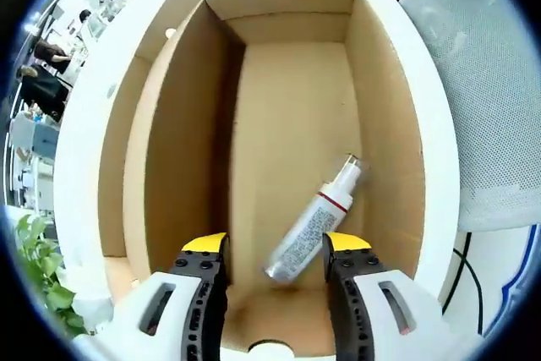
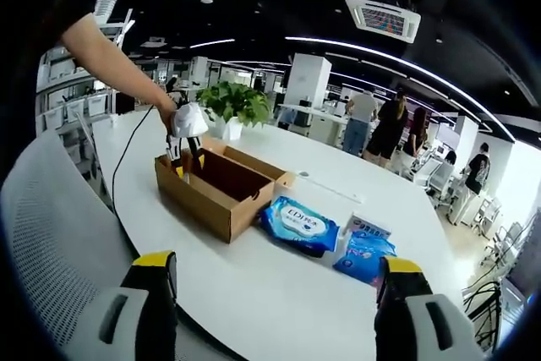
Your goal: Operate the shoe box by opening the lid, removing the specified soft item, and placing it in the target area until the item is outside and the box remains undamaged.
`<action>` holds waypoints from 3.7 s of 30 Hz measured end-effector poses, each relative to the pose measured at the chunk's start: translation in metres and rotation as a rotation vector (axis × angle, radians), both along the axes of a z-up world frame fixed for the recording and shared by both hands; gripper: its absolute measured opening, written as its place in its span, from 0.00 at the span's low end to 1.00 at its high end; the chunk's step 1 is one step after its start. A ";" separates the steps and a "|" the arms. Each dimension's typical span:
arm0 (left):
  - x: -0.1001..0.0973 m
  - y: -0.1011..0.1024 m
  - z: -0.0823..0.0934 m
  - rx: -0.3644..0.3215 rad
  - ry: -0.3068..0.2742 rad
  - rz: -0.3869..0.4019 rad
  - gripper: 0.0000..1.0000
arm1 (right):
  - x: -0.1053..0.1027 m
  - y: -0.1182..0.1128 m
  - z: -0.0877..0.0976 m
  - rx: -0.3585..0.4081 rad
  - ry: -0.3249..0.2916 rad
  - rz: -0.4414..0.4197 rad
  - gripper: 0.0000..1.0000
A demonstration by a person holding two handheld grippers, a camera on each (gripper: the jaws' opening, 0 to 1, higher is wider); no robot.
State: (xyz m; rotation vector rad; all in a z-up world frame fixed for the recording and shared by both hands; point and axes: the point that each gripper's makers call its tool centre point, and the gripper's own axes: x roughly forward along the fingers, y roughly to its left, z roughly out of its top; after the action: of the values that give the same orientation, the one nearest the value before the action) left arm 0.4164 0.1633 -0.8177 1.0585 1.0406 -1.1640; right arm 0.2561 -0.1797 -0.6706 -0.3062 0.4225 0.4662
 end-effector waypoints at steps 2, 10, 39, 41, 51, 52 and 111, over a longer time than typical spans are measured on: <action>-0.004 0.001 -0.002 0.005 0.017 -0.006 0.45 | 0.000 0.000 0.000 0.002 0.000 -0.001 0.99; -0.019 0.001 -0.012 0.024 0.058 -0.044 0.42 | 0.000 0.000 -0.002 0.003 0.011 -0.003 0.98; -0.027 0.011 -0.030 0.058 0.066 -0.077 0.20 | 0.001 -0.005 -0.004 -0.019 0.014 -0.024 0.97; -0.025 0.012 -0.028 0.057 0.061 -0.067 0.20 | 0.001 -0.005 -0.003 -0.019 0.012 -0.023 0.97; -0.019 0.013 -0.011 0.019 0.028 0.010 0.19 | 0.001 -0.005 0.000 -0.008 -0.005 -0.022 0.96; -0.018 0.012 -0.009 0.013 0.024 0.025 0.19 | 0.001 -0.005 0.000 -0.007 -0.005 -0.021 0.96; -0.088 -0.112 0.130 -0.456 -0.137 -0.013 0.19 | 0.000 0.066 0.034 0.012 -0.045 0.344 0.51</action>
State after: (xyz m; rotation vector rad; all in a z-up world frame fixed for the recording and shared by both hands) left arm 0.3284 0.0516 -0.6879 0.7690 0.6199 -1.2458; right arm 0.2558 -0.1141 -0.6368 -0.3790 0.3236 0.7967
